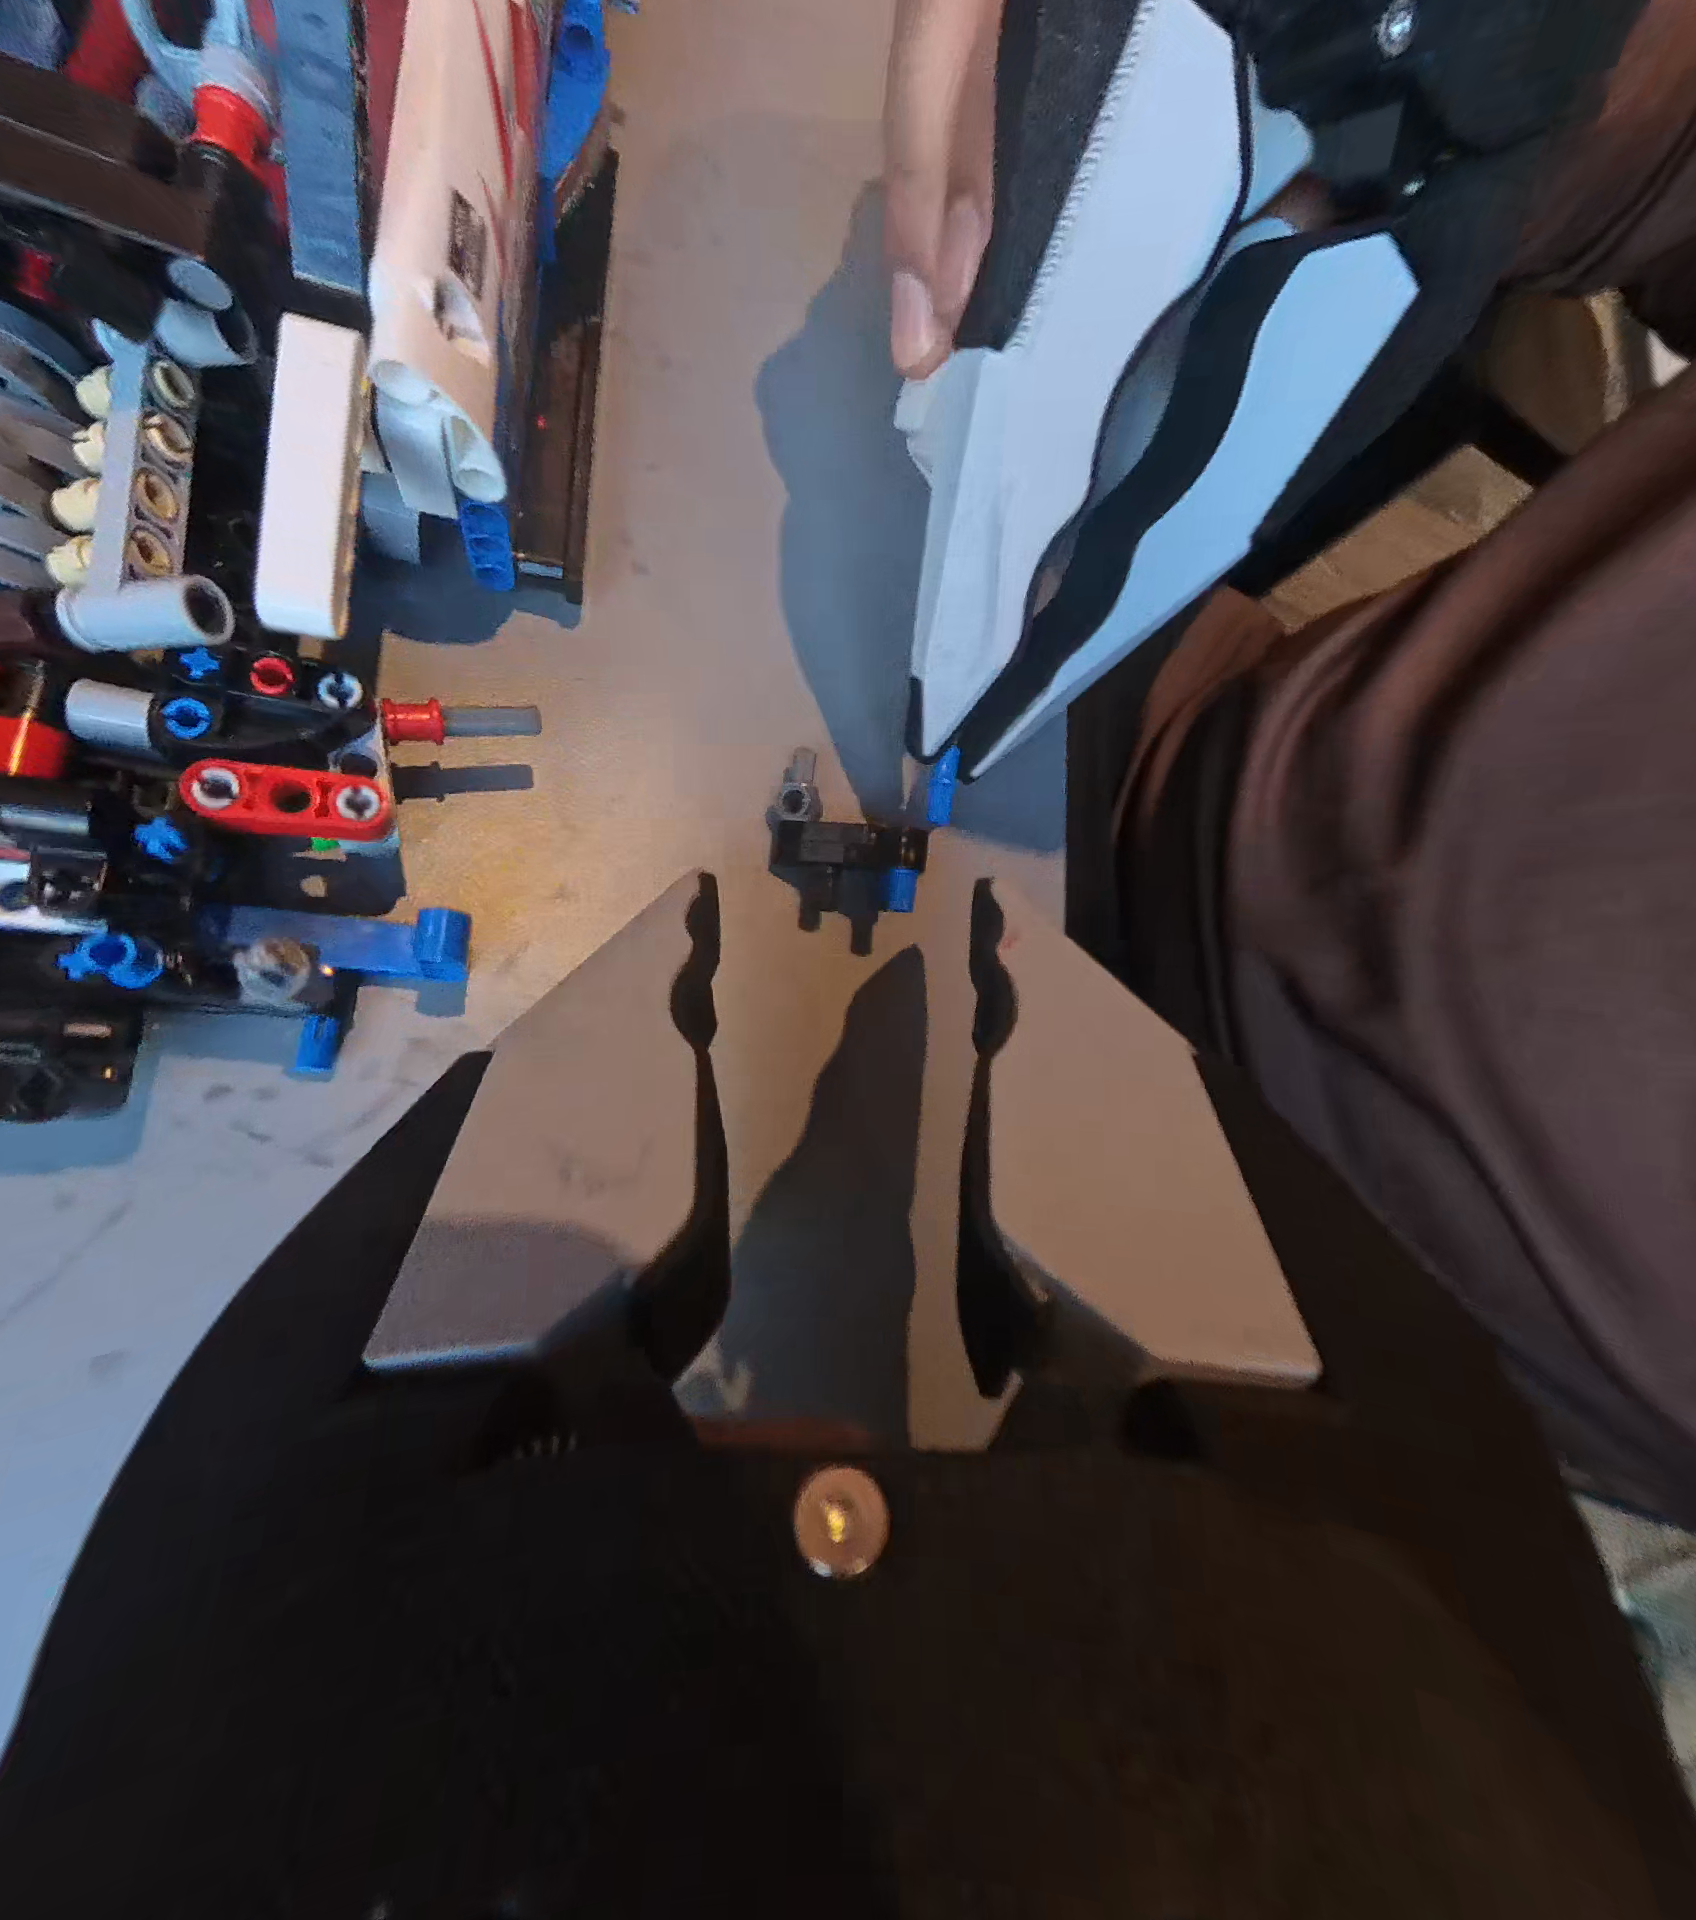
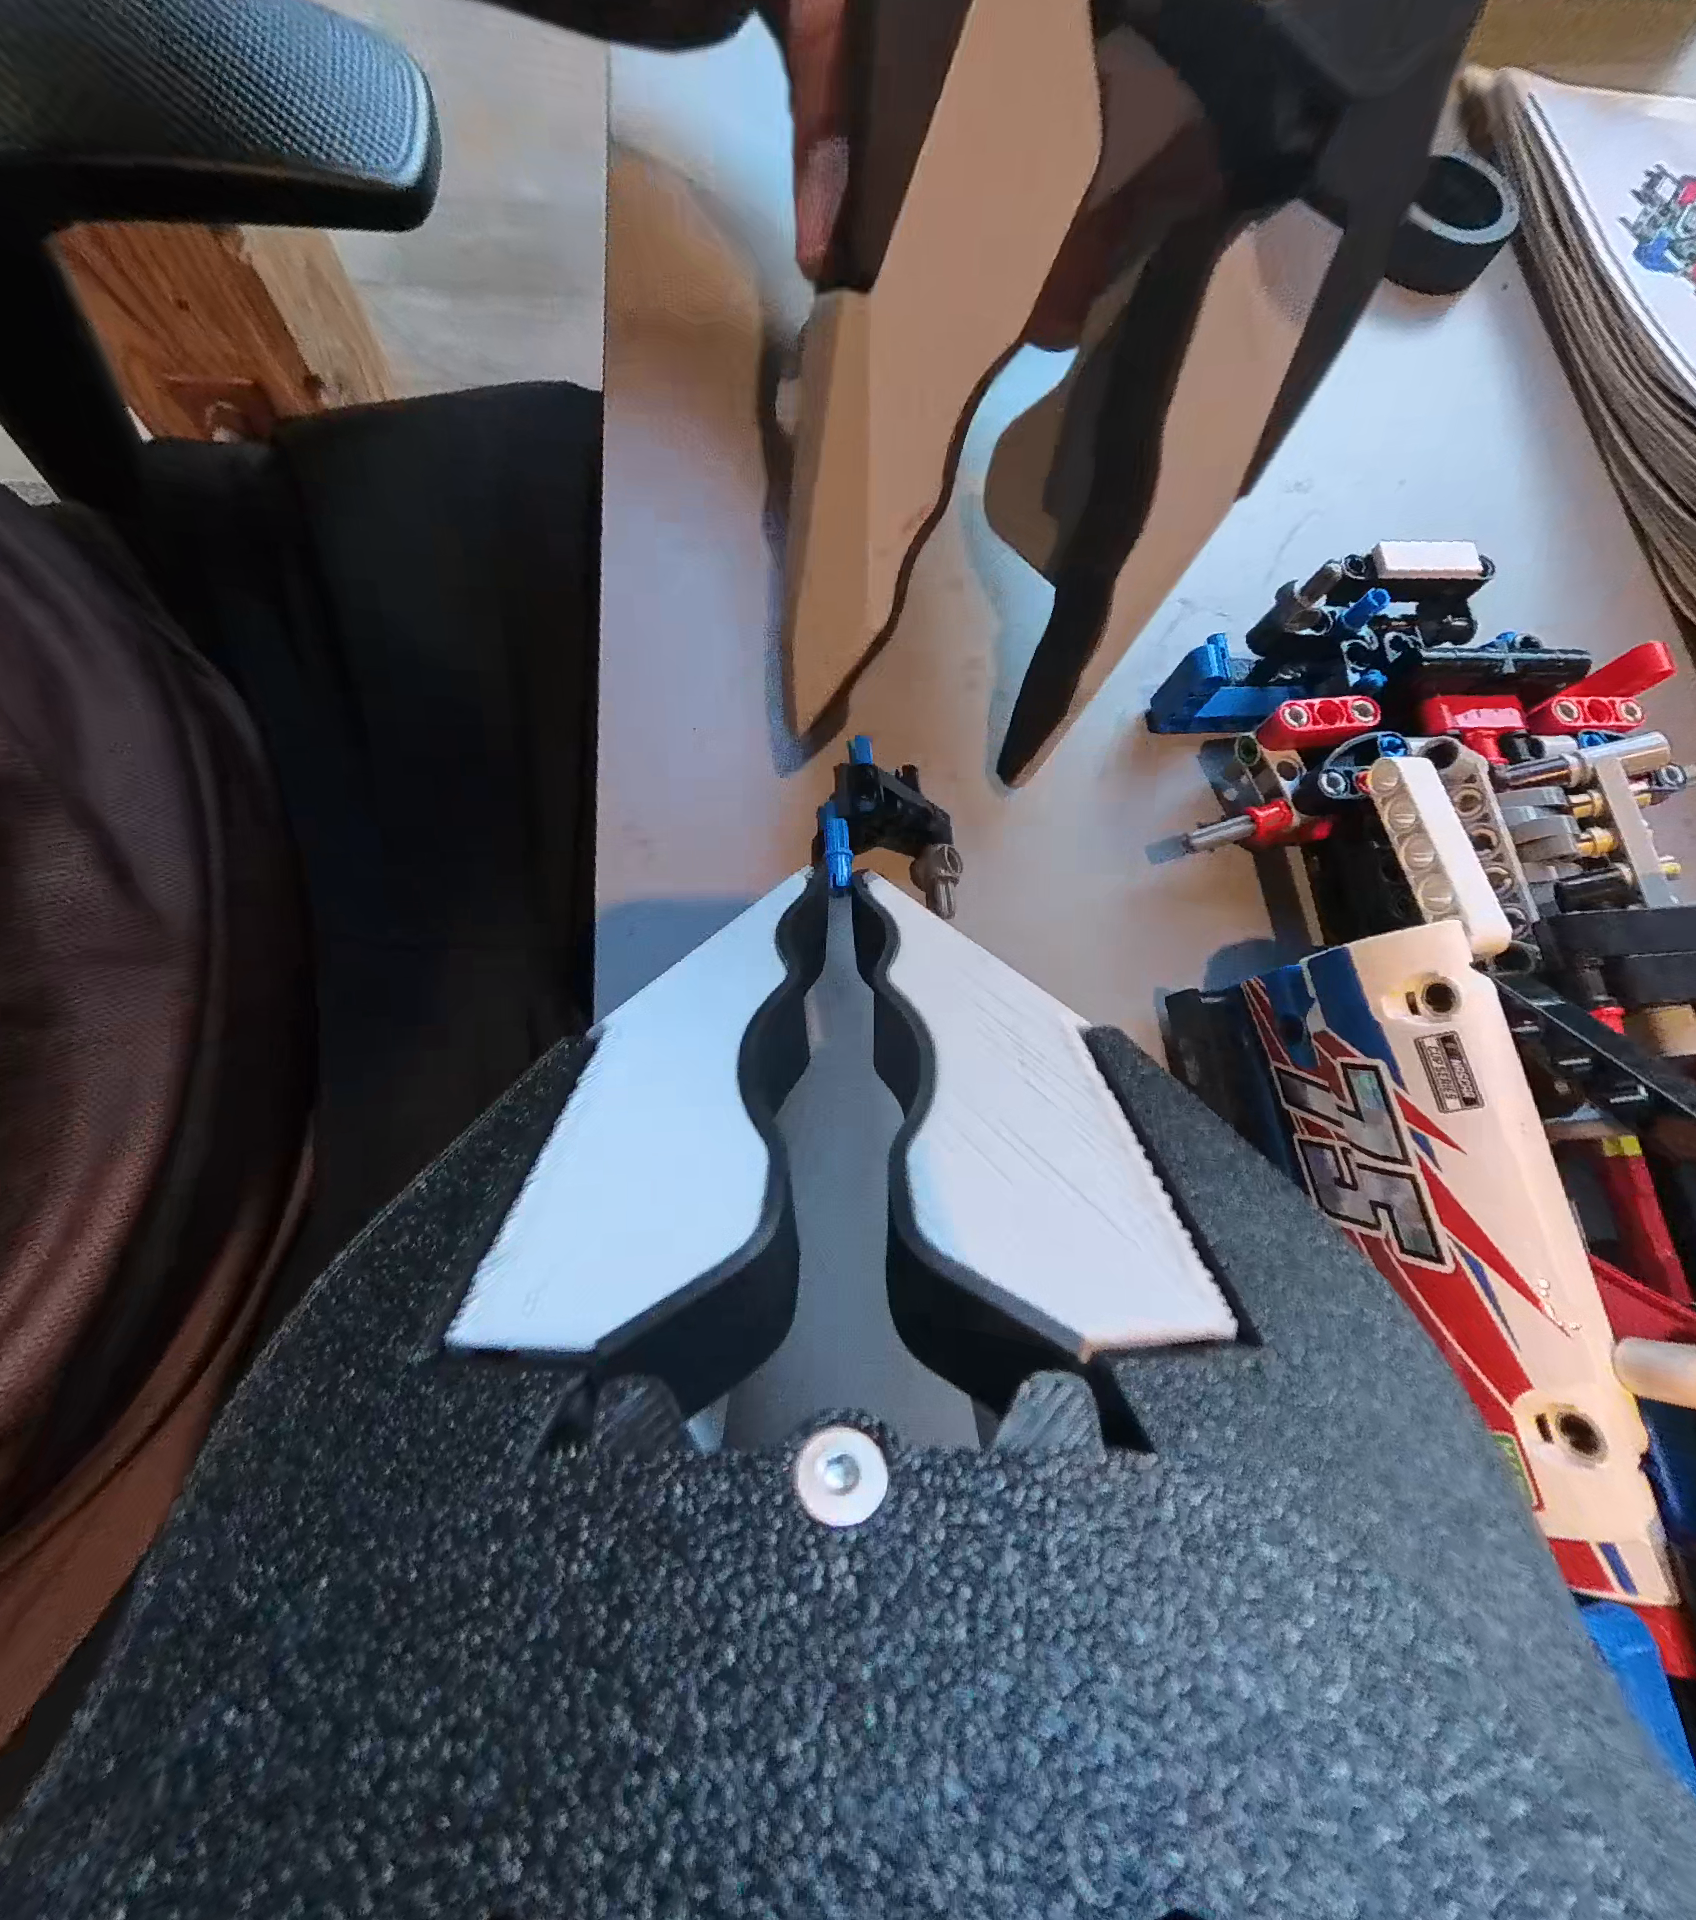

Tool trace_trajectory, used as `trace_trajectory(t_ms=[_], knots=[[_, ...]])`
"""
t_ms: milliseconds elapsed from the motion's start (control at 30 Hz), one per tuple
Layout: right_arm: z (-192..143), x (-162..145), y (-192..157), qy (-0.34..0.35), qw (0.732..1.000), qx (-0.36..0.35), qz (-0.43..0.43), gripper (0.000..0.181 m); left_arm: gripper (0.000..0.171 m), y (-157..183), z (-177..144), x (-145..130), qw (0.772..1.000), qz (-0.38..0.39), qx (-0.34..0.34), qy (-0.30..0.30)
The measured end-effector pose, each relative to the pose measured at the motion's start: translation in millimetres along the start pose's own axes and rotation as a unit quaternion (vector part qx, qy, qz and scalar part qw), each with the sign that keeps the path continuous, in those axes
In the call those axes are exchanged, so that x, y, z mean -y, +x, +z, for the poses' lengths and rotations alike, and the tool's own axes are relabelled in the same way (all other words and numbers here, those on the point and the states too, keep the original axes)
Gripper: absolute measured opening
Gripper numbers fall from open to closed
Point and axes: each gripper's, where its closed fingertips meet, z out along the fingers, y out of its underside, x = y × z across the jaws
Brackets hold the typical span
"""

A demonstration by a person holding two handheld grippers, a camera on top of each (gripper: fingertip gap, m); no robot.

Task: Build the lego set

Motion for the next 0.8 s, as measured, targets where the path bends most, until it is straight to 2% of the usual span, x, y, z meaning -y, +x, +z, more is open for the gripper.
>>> trace_trajectory(t_ms=[200, 333, 400, 600, 800], knots=[[4.7, -3.0, 0.9, -0.009, 1.0, -0.001, -0.005, 0.004, 0.045, -3.1, 5.9, 1.4, 0.998, 0.02, -0.03, -0.054], [7.8, -5.8, 3.1, -0.019, 1.0, -0.008, -0.017, 0.004, 0.03, 6.5, 14.2, 2.3, 0.994, -0.01, -0.077, -0.071], [9.6, -7.9, 1.5, -0.024, 0.999, -0.007, -0.022, 0.004, 0.028, 10.1, 15.1, 0.2, 0.994, -0.015, -0.081, -0.076], [10.0, -10.3, -3.7, -0.029, 0.999, -0.004, -0.038, 0.004, 0.028, 12.9, 15.7, -4.8, 0.998, 0.001, -0.006, -0.055], [1.2, 3.7, -5.3, 0.011, 1.0, 0.006, -0.018, 0.004, 0.025, 16.0, 19.0, -9.8, 0.985, 0.11, 0.129, -0.014]])
